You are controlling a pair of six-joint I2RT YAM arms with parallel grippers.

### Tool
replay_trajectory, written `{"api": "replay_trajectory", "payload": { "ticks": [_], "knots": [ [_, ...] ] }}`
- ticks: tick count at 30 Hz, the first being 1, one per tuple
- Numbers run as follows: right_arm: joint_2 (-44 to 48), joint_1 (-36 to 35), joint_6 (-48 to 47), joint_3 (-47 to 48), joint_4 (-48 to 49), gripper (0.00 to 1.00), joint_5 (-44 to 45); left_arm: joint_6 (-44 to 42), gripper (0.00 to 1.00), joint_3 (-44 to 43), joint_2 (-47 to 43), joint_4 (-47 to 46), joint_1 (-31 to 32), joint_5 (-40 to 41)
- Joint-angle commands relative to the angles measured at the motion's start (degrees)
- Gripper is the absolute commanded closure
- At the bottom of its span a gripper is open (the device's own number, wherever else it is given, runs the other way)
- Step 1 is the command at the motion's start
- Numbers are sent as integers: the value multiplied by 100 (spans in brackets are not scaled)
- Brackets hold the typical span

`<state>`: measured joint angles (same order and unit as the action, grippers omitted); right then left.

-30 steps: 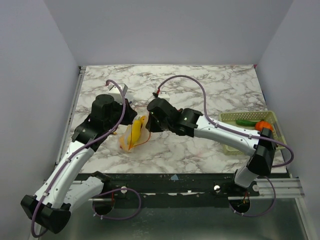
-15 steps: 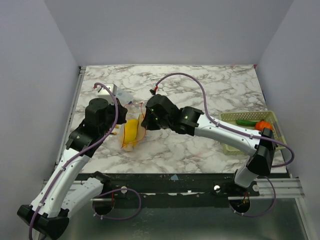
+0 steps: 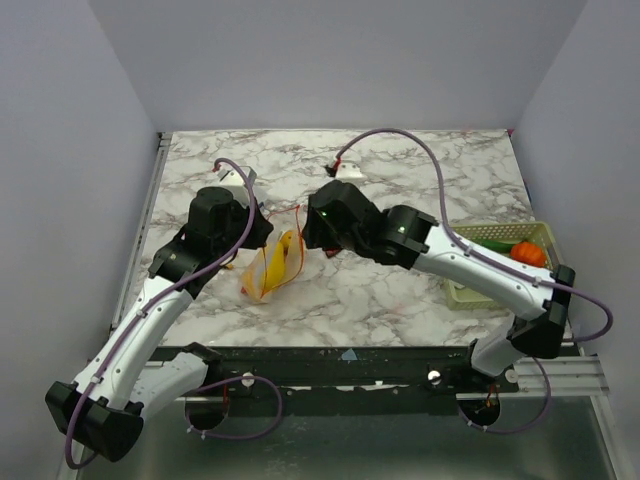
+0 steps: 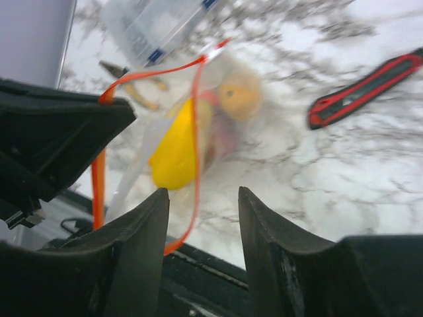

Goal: Place the food in the zip-top bag and seal the zipper
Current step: Adjust the zipper food storage bag at the center of the board, then pick up the fake fruit from the bin.

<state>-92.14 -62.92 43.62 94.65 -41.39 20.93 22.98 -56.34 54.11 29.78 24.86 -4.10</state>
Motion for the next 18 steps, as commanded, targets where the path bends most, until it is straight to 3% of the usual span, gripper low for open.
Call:
{"api": "replay_trajectory", "payload": {
  "ticks": [1, 10, 18],
  "knots": [
    [969, 277, 231, -206, -1036, 48, 1641, -39, 100, -79, -32, -58, -33, -275],
    [3367, 2738, 401, -2731, -639, 27, 1925, -23, 100, -70, 22, -76, -31, -377],
    [3094, 4883, 319, -3722, -687, 22, 1579, -4, 100, -62, 44, -86, -34, -444]
  ]
}}
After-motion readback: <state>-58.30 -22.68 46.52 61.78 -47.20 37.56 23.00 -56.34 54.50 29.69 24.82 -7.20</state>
